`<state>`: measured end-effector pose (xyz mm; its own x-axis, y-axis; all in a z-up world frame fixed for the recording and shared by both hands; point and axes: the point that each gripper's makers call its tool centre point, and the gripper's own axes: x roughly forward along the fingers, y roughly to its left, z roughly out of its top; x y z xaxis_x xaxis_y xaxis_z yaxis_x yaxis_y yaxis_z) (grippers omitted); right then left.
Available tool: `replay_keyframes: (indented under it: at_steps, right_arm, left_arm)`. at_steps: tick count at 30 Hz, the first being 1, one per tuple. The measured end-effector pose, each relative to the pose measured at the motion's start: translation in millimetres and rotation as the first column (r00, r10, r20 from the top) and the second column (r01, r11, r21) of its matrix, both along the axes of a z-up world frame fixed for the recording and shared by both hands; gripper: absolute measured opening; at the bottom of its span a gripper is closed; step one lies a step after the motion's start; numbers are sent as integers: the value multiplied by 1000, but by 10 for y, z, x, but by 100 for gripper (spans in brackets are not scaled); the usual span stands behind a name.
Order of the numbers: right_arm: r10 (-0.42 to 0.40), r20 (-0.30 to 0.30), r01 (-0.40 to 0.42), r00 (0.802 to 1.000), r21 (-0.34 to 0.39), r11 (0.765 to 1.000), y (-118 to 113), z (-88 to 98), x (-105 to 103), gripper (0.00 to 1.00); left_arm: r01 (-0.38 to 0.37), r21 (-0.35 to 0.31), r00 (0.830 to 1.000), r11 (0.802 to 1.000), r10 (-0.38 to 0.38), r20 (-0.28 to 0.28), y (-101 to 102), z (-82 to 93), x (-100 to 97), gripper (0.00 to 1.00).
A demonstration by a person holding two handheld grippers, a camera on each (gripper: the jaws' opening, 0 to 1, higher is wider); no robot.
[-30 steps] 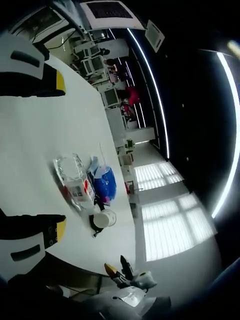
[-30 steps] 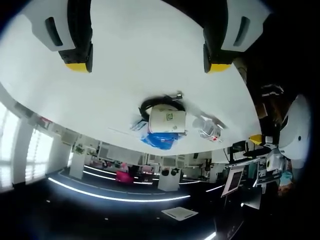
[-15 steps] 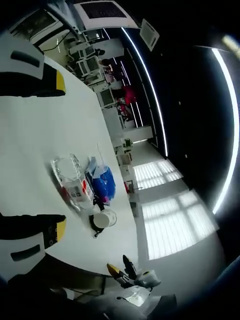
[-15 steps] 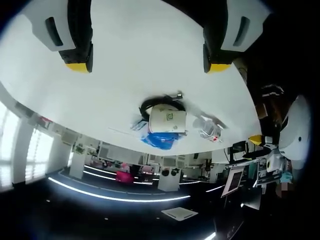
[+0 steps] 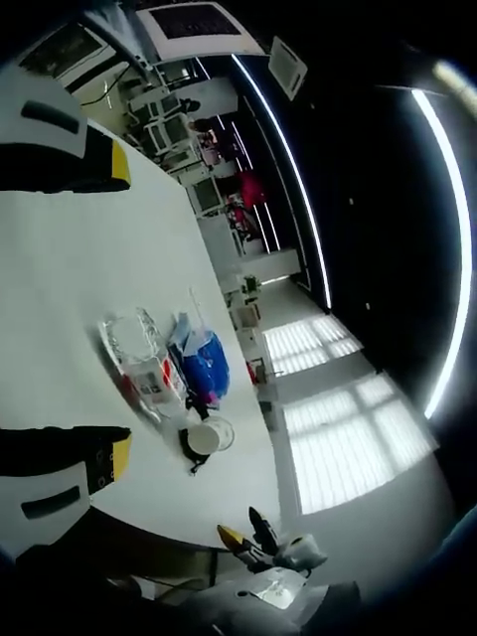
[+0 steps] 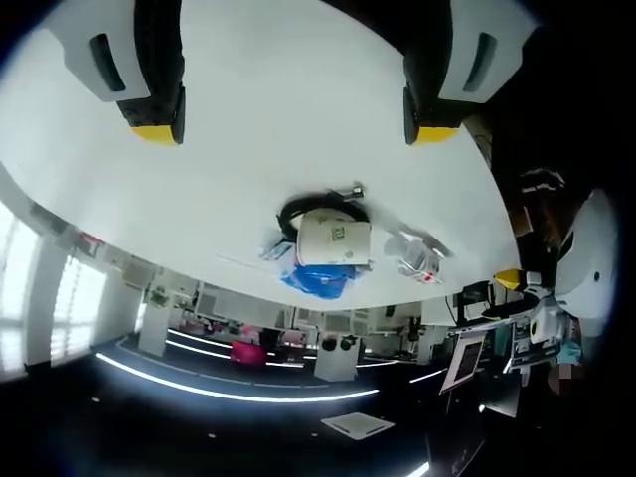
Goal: Arrange the tabletop items into an orderly group along one side of the table until the central work area is clear of visible clutter.
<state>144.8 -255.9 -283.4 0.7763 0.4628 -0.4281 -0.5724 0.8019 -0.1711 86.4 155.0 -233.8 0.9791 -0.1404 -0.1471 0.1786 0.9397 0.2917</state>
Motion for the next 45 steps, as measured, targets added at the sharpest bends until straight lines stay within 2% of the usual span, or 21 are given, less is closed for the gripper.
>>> replay_keyframes:
  at_steps: [3, 35, 45]
  right_arm:
    - [0, 0, 0, 1000, 1, 1000, -1, -2, 0, 88]
    - [-6, 1, 6, 1000, 12, 1000, 1, -25, -17, 87]
    - [-7, 7, 7, 1000, 2, 1000, 7, -7, -14, 86]
  left_arm:
    - [4, 30, 1000, 1000, -5, 18, -13, 34, 2, 97]
    - [20, 93, 999, 995, -23, 24, -76, 152, 49, 96]
    - [28, 96, 999, 995, -29, 15, -106, 132, 81, 96]
